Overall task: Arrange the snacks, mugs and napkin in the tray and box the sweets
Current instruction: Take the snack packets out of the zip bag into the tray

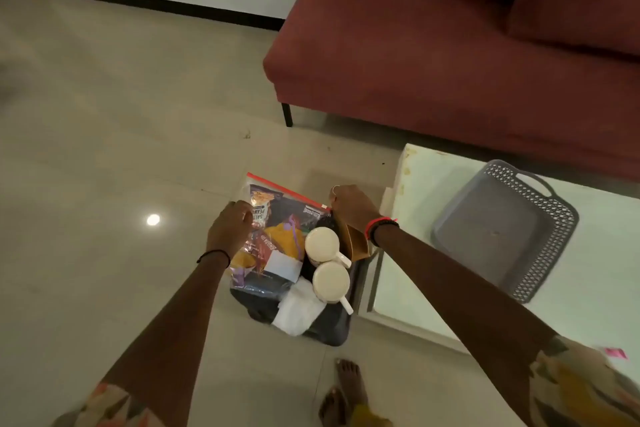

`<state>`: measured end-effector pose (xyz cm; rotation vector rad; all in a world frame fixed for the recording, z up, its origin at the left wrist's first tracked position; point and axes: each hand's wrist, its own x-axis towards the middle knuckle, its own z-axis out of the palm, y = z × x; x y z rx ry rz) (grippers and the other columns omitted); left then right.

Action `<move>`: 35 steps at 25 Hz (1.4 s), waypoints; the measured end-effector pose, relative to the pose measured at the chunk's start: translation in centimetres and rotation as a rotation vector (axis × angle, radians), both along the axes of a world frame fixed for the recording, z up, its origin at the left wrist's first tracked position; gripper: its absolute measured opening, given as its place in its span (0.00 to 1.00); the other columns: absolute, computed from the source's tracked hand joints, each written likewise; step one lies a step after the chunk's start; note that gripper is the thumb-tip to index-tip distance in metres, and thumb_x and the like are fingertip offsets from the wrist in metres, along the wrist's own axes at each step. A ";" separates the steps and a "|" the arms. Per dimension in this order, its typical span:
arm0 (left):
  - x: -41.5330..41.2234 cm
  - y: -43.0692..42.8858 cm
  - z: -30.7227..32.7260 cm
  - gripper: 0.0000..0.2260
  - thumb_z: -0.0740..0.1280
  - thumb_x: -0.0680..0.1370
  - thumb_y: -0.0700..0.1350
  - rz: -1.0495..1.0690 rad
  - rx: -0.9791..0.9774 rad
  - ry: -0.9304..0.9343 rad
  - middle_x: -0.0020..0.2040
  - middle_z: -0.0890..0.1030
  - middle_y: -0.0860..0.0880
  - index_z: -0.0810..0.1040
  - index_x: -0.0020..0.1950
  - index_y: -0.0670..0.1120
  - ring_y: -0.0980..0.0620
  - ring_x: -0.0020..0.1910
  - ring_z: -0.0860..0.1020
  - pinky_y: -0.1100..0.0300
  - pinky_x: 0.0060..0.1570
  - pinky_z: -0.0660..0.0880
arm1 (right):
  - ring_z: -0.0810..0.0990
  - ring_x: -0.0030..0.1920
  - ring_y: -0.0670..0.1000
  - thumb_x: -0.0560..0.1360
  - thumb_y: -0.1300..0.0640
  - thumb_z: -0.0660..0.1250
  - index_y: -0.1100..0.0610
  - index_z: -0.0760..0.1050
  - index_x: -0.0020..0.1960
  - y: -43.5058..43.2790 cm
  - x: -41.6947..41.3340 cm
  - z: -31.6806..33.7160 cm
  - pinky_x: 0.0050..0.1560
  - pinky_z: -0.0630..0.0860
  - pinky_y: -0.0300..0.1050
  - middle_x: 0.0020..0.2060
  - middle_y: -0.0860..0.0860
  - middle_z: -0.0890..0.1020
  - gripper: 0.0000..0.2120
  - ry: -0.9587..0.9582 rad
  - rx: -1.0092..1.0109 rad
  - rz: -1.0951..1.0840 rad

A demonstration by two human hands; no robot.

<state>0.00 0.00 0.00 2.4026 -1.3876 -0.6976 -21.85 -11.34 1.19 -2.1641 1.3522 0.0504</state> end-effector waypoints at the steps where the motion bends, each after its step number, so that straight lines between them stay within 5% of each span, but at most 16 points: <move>1: 0.5 -0.7 -1.0 0.12 0.59 0.79 0.41 0.049 -0.039 -0.009 0.58 0.76 0.38 0.74 0.60 0.38 0.39 0.57 0.75 0.46 0.57 0.73 | 0.79 0.54 0.61 0.78 0.66 0.54 0.66 0.77 0.54 -0.8 0.6 -1.2 0.57 0.76 0.53 0.54 0.62 0.81 0.14 0.002 0.007 0.008; 8: 4.2 -7.1 -10.3 0.27 0.61 0.78 0.52 0.253 0.018 -0.024 0.69 0.68 0.36 0.62 0.70 0.36 0.37 0.67 0.69 0.44 0.68 0.64 | 0.76 0.60 0.61 0.77 0.66 0.56 0.68 0.71 0.64 -7.3 4.8 -11.0 0.61 0.74 0.52 0.62 0.63 0.76 0.17 0.097 0.136 0.208; 11: 5.3 -8.4 -13.0 0.25 0.62 0.76 0.58 0.332 0.029 0.219 0.60 0.78 0.38 0.71 0.64 0.41 0.38 0.57 0.78 0.43 0.61 0.73 | 0.72 0.66 0.59 0.78 0.66 0.54 0.66 0.67 0.68 -8.9 5.9 -14.1 0.67 0.70 0.50 0.67 0.61 0.72 0.19 0.121 0.189 0.257; 16: 6.7 -8.6 -14.0 0.14 0.68 0.75 0.49 0.413 -0.130 0.262 0.48 0.83 0.38 0.81 0.51 0.38 0.39 0.49 0.81 0.49 0.52 0.77 | 0.72 0.66 0.58 0.78 0.67 0.55 0.64 0.68 0.69 -9.7 7.0 -15.6 0.65 0.69 0.47 0.68 0.60 0.72 0.20 0.127 0.249 0.275; 23: 7.3 -6.8 -10.5 0.12 0.68 0.75 0.43 0.442 -0.191 0.263 0.41 0.82 0.37 0.81 0.45 0.34 0.48 0.40 0.76 0.59 0.44 0.70 | 0.78 0.55 0.59 0.75 0.68 0.61 0.68 0.76 0.55 -9.3 8.4 -12.0 0.51 0.73 0.46 0.52 0.61 0.79 0.11 0.049 0.246 0.230; 28: 8.3 -4.7 -6.6 0.12 0.69 0.75 0.44 0.494 -0.180 0.305 0.37 0.79 0.42 0.81 0.43 0.35 0.48 0.37 0.73 0.66 0.35 0.67 | 0.76 0.59 0.59 0.76 0.67 0.61 0.66 0.75 0.59 -8.2 9.0 -6.8 0.57 0.73 0.47 0.60 0.61 0.77 0.13 0.003 0.316 0.262; 32: 9.3 -2.7 -2.9 0.10 0.70 0.73 0.46 0.515 -0.182 0.344 0.33 0.79 0.45 0.81 0.39 0.39 0.50 0.38 0.73 0.69 0.37 0.67 | 0.80 0.45 0.57 0.74 0.69 0.62 0.65 0.76 0.56 -6.6 8.8 -2.6 0.42 0.79 0.43 0.50 0.61 0.80 0.12 -0.117 0.416 0.178; 35: 9.8 -1.4 0.4 0.09 0.71 0.73 0.45 0.488 -0.217 0.371 0.35 0.79 0.44 0.82 0.43 0.39 0.49 0.39 0.75 0.69 0.39 0.68 | 0.80 0.42 0.56 0.75 0.68 0.63 0.65 0.77 0.54 -5.4 8.4 0.9 0.43 0.81 0.48 0.42 0.58 0.79 0.10 -0.213 0.444 0.153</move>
